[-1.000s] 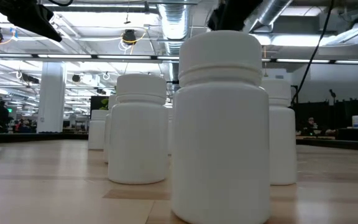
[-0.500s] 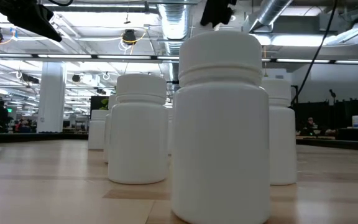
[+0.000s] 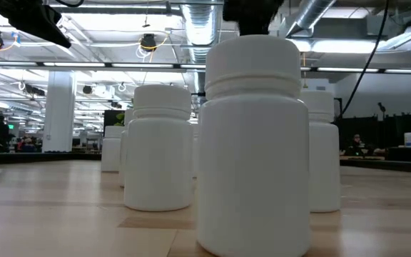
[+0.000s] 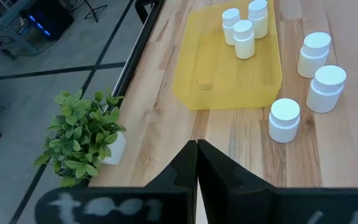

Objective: Pick and place pill bottles into a basket
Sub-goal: Put the white medicine bottle into the yellow bin

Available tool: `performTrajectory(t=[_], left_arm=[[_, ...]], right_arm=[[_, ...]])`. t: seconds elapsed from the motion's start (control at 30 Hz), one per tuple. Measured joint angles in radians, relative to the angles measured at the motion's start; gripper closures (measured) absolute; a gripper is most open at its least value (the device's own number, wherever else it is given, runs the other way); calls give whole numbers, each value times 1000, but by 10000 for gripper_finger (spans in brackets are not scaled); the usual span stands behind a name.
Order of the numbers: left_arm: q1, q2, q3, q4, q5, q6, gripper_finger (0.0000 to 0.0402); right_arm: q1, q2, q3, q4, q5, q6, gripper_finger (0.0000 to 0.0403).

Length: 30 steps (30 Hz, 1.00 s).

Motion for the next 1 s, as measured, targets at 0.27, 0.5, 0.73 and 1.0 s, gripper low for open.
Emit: performTrajectory(t=[0.27, 0.5, 0.73, 1.0], left_arm=[[0, 0, 0, 0, 0, 0, 401], [0, 0, 0, 0, 0, 0, 401], [0, 0, 0, 0, 0, 0, 401], [0, 0, 0, 0, 0, 0, 401]], right_arm=[[-60, 1, -157, 107, -45, -59, 246], [-79, 1, -255, 220, -65, -83, 243], [-87, 1, -327, 306, -87, -96, 249], [-87, 1, -401, 388, -88, -92, 241]])
